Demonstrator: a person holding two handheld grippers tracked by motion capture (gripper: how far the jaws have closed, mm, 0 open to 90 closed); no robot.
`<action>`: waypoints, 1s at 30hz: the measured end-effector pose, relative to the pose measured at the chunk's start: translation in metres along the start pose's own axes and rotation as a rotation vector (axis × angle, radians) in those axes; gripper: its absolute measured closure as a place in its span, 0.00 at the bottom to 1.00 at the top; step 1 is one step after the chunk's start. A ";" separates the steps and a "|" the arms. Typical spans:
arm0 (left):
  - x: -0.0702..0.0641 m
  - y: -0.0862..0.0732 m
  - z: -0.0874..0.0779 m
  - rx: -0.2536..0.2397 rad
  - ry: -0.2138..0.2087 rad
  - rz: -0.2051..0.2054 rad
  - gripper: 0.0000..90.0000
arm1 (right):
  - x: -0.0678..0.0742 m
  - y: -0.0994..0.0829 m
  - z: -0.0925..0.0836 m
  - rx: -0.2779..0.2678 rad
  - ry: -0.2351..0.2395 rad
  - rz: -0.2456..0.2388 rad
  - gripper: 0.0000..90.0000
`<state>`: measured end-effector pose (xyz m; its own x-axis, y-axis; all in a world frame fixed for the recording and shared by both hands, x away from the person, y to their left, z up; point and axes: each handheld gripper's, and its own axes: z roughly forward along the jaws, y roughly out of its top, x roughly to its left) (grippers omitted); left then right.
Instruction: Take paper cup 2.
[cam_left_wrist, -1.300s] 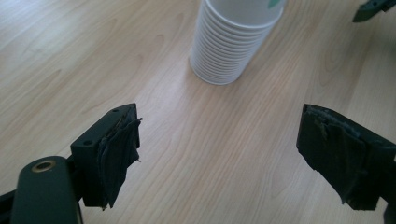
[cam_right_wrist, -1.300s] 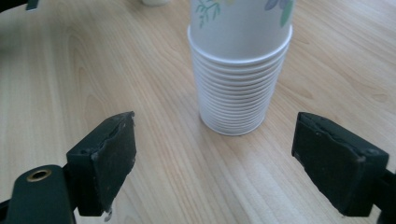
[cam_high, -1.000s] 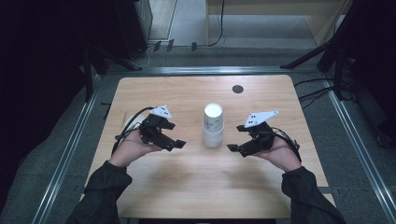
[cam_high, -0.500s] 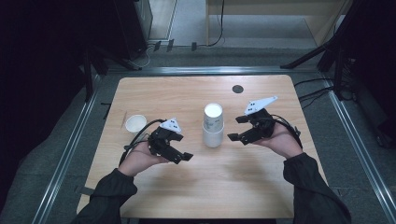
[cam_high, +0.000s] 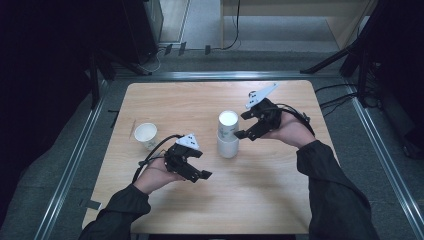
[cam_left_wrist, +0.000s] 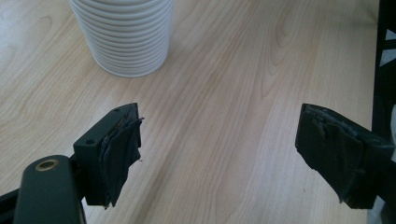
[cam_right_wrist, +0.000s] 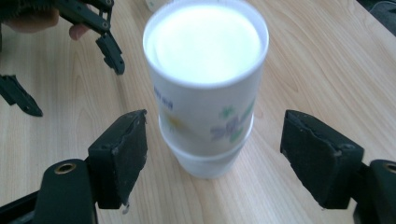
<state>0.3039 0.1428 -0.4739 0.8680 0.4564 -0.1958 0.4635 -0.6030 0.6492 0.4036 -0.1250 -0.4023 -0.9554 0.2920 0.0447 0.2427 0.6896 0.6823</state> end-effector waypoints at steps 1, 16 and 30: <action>0.000 0.000 0.000 0.000 0.006 0.003 0.16 | -0.001 0.004 0.002 0.007 0.006 -0.005 0.26; -0.001 -0.001 -0.003 -0.004 -0.018 0.014 0.16 | -0.003 0.038 0.022 0.114 0.035 -0.047 0.31; 0.004 -0.003 0.001 -0.029 -0.018 0.014 0.32 | 0.000 0.043 0.018 0.147 0.034 -0.045 0.36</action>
<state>0.3067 0.1460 -0.4769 0.8776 0.4359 -0.1997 0.4462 -0.5898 0.6731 0.4170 -0.0831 -0.3859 -0.9704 0.2375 0.0432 0.2192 0.7921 0.5697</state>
